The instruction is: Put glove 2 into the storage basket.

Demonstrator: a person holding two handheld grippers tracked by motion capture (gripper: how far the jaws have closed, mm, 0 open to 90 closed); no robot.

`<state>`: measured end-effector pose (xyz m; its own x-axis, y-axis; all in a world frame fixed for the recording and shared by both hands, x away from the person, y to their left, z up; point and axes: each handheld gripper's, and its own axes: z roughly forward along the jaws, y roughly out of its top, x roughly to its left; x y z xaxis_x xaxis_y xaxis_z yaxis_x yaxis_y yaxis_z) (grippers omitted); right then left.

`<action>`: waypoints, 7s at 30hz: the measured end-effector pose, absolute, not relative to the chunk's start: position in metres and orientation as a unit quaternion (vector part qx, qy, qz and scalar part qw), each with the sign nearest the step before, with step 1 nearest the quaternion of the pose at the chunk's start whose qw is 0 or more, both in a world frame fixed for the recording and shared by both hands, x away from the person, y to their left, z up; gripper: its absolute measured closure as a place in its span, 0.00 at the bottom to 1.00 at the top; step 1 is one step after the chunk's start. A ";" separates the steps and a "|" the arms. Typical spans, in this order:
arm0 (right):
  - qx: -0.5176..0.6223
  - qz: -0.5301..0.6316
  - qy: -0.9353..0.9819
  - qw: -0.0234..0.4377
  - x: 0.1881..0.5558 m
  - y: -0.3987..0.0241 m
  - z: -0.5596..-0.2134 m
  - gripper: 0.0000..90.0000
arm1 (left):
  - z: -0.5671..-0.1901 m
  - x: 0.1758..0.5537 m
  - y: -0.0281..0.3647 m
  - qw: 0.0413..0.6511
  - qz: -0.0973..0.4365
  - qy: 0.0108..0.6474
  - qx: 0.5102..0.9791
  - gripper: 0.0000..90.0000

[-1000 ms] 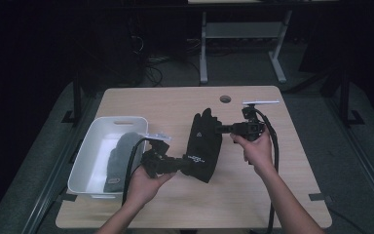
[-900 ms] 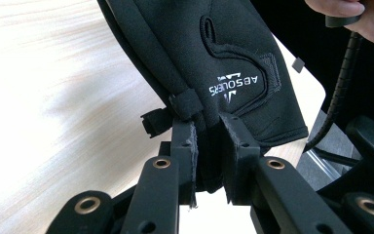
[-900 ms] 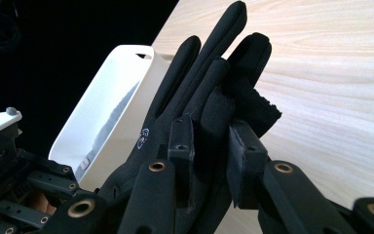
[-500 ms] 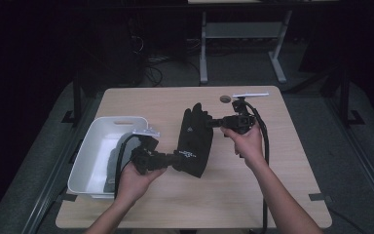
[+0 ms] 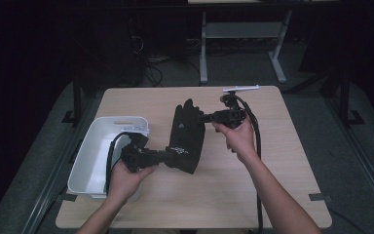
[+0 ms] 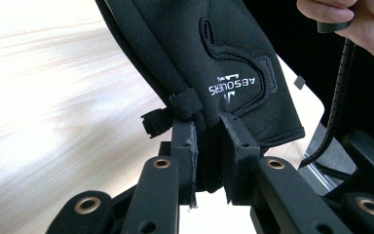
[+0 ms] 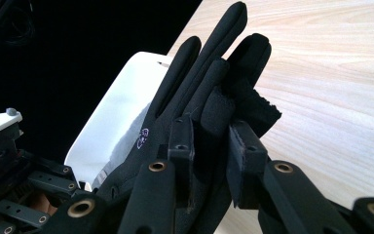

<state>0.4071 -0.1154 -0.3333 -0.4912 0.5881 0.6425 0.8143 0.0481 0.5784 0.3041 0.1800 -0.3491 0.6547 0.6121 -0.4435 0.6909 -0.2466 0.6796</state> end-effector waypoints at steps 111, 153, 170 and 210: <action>-0.411 -0.426 -0.785 0.184 0.437 0.106 -0.360 0.82 | -0.371 0.263 0.361 0.424 -0.006 0.531 0.733 0.87; -0.422 -0.403 -0.794 0.171 0.440 0.098 -0.377 0.71 | -0.366 0.270 0.374 0.409 -0.017 0.552 0.727 0.61; -0.419 -0.442 -0.774 0.175 0.440 0.063 -0.360 0.67 | -0.347 0.277 0.356 0.420 -0.013 0.527 0.739 0.61; -0.439 -0.481 -0.741 0.167 0.435 -0.020 -0.344 0.60 | -0.320 0.300 0.280 0.430 -0.035 0.457 0.778 0.54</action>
<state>0.4352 -0.0196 -0.3441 -0.5593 0.4899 0.6687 0.8103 0.1526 0.5658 0.2998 0.2801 -0.3202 0.5793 0.6815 -0.4472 0.7411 -0.2120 0.6370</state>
